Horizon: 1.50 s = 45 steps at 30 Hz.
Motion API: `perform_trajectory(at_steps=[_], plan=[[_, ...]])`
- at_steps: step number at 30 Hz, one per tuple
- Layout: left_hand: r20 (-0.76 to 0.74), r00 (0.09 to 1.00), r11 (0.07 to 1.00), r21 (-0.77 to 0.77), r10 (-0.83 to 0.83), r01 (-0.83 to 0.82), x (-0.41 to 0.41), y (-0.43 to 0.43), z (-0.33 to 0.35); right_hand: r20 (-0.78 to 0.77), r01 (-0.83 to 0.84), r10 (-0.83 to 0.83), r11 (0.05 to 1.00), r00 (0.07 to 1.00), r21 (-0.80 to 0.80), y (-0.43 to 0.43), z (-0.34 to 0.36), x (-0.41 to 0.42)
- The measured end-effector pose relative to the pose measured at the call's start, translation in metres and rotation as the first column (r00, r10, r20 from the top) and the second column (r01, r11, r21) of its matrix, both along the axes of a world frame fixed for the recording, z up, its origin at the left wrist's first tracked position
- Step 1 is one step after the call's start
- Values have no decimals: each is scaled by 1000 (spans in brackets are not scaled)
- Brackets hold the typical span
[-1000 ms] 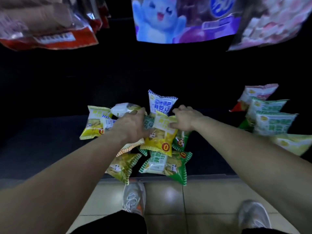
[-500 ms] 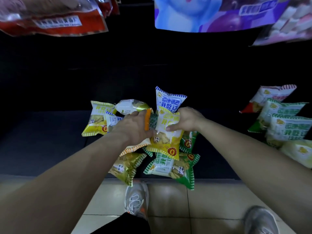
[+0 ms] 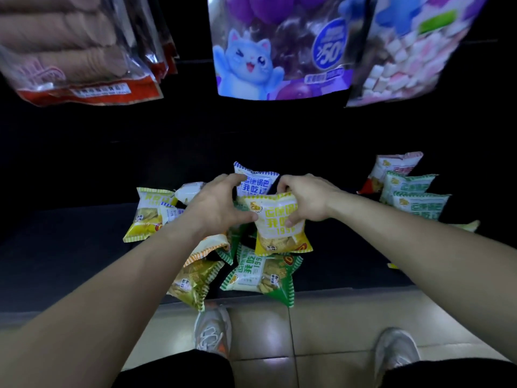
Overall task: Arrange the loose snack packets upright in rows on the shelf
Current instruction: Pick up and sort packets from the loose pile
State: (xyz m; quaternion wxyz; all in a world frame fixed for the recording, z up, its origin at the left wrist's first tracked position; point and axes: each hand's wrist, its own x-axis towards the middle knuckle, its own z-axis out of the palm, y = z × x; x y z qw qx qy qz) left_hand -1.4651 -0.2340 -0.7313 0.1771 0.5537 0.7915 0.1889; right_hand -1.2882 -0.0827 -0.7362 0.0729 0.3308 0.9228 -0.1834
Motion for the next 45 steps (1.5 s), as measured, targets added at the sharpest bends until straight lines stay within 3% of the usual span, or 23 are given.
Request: perform_trajectory(at_steps=[5, 15, 20, 27, 33, 45], plan=[[101, 982, 984, -60, -160, 167, 43, 10, 14, 11, 13, -13, 1000, 1000, 9, -11, 25, 55], [-159, 942, 948, -168, -296, 270, 109, 43, 0, -109, 74, -72, 997, 991, 16, -30, 19, 122], [-251, 929, 957, -173, -273, 234, 124, 69, -11, -158, 243, -254, 966, 954, -84, -2, 8, 161], [-308, 928, 977, -97, -209, 188, 135, 123, -35, 50, 363, -367, 929, 929, 66, 56, -13, 228], [-372, 922, 992, 13, -108, 122, 160, 193, -59, 10, 454, -454, 890, 891, 38, 99, -31, 246], [-289, 957, 999, -51, -13, -2, 154, 297, -123, -108, 463, -453, 881, 885, 96, 160, -70, 226]])
